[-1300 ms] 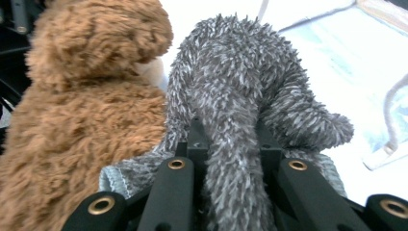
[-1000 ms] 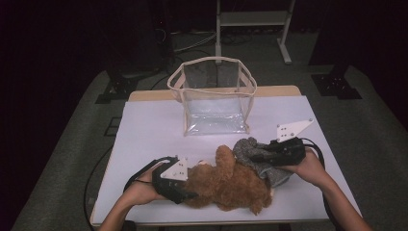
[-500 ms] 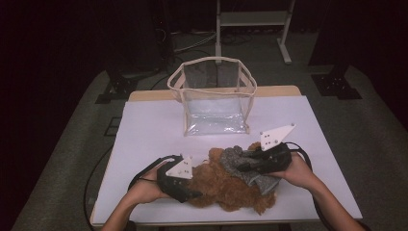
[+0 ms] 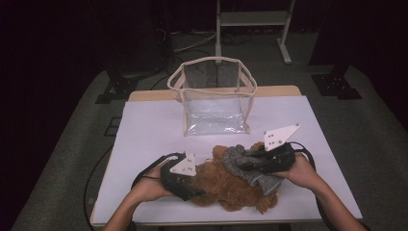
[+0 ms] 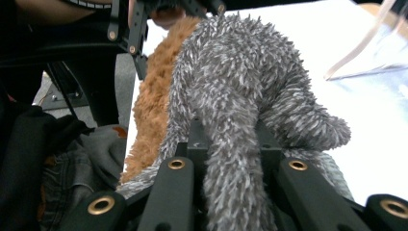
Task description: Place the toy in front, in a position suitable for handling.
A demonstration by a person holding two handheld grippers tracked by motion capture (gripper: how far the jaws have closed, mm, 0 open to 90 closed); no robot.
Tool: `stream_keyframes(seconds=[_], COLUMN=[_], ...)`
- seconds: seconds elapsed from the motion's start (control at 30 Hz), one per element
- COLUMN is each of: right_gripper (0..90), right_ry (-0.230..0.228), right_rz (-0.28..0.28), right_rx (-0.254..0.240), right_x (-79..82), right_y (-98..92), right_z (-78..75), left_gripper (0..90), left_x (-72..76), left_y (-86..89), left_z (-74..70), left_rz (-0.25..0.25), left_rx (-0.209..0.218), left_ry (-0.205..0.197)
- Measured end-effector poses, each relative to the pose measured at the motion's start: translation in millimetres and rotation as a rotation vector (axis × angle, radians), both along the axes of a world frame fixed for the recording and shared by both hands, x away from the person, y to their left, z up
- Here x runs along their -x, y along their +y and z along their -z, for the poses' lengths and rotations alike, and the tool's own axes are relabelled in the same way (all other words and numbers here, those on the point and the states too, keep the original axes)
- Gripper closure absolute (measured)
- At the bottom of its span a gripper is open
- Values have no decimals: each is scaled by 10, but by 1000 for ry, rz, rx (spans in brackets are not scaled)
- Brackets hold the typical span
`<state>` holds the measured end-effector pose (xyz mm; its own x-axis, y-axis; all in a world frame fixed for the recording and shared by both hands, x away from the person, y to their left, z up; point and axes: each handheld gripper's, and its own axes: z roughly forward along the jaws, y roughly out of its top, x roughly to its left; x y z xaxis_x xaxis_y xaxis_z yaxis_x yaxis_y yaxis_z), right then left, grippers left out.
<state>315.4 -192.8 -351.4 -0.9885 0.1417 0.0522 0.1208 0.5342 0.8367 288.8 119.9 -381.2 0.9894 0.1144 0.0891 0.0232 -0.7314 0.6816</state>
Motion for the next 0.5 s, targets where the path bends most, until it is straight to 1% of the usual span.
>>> stream_keyframes(seconds=[0.1,0.2,0.27,0.33,0.43,0.5], right_gripper=[744,744,744,743,744,744], right_ry=[17,27,12,-9,-41,-50], right_rz=[10,42,55,56,38,24], right_rx=[5,4,10,1,-4,-5], right_x=[-6,1,11,17,10,-3], right_y=[-48,-164,-213,-217,-141,-54], right_z=[75,77,22,-58,-172,-204], left_gripper=[309,309,310,310,310,310], left_x=[-5,-20,-31,-33,-61,-85], left_y=[3,3,-3,-13,-84,-134], left_z=[6,9,8,8,-4,-8], left_rz=[-7,-16,-20,-23,-21,-24], left_rx=[11,18,21,24,16,17], left_ry=[5,11,16,18,17,23])
